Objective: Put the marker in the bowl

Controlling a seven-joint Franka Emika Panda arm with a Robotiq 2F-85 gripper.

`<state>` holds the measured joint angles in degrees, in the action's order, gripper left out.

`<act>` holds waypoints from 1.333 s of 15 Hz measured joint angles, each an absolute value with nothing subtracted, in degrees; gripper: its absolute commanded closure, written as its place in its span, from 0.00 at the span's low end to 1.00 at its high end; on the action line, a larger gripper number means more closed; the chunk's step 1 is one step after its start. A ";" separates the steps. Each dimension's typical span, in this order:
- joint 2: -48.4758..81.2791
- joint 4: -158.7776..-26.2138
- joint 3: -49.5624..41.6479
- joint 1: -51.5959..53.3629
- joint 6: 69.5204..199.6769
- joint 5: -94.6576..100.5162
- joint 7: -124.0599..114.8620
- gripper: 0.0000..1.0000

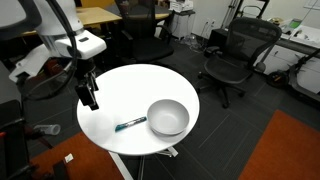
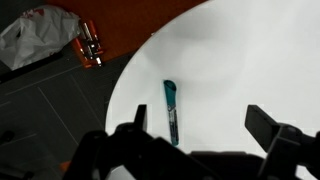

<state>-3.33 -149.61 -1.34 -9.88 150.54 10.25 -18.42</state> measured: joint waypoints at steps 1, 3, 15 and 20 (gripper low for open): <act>-1.88 -148.57 -1.94 -9.87 150.54 10.25 -17.82 0.00; 0.94 -146.44 -3.13 -9.86 150.54 10.25 -16.51 0.00; 15.51 -136.05 -5.08 -9.34 150.55 7.17 -9.01 0.00; 20.08 -132.53 -5.10 -9.29 150.55 4.78 -7.05 0.00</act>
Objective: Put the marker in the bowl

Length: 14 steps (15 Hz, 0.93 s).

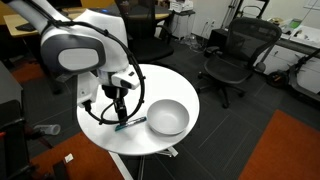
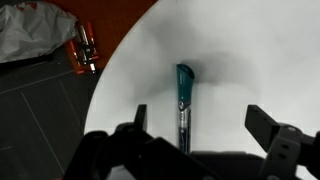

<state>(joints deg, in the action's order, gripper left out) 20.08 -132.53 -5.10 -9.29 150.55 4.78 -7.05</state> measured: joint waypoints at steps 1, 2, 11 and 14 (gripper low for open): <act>20.90 -131.90 -5.10 -9.29 150.55 4.21 -6.69 0.00; 21.74 -131.23 -5.10 -9.29 150.55 3.59 -6.19 0.00; 28.37 -126.39 -5.09 -9.33 150.55 1.77 -5.73 0.20; 30.12 -125.48 -5.03 -9.32 150.55 1.30 -5.73 0.41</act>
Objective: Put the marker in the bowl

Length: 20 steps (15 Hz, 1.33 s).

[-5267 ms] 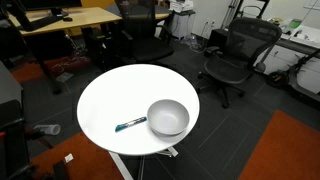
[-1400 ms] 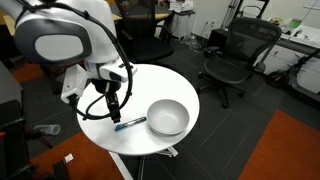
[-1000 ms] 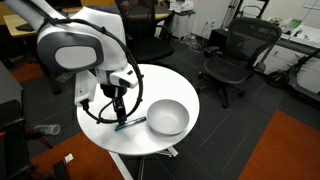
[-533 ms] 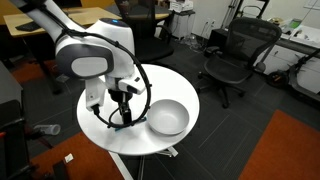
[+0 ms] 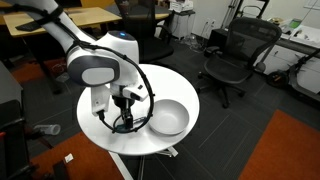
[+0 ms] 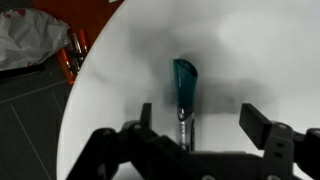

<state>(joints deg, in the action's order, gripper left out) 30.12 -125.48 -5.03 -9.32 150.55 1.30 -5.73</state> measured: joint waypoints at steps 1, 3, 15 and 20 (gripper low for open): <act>30.61 -125.25 -5.01 -9.31 150.55 1.24 -5.73 0.49; 31.36 -124.96 -4.95 -9.29 150.56 1.16 -5.73 0.64; 31.27 -123.67 -4.53 -9.38 150.59 0.67 -5.73 0.95; 26.71 -124.99 -4.49 -9.33 150.57 0.67 -5.66 0.95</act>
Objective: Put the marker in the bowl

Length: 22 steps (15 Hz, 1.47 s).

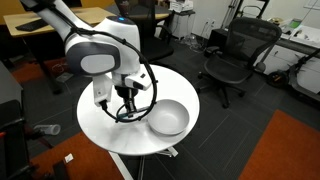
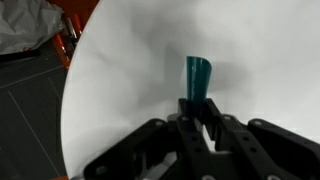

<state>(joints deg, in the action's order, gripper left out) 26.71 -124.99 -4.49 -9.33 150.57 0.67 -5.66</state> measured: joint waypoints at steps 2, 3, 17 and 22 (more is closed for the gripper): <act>23.80 -126.66 -4.47 -9.17 150.58 0.67 -5.65 0.95; 22.24 -127.40 -4.50 -9.20 150.58 0.67 -5.65 0.95; 14.21 -124.99 -8.64 -8.96 149.36 0.94 -7.32 0.95; 17.53 -119.27 -9.09 -8.94 145.42 0.93 -9.34 0.95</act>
<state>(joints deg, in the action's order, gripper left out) 17.53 -119.27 -9.09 -8.94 145.42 0.93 -9.34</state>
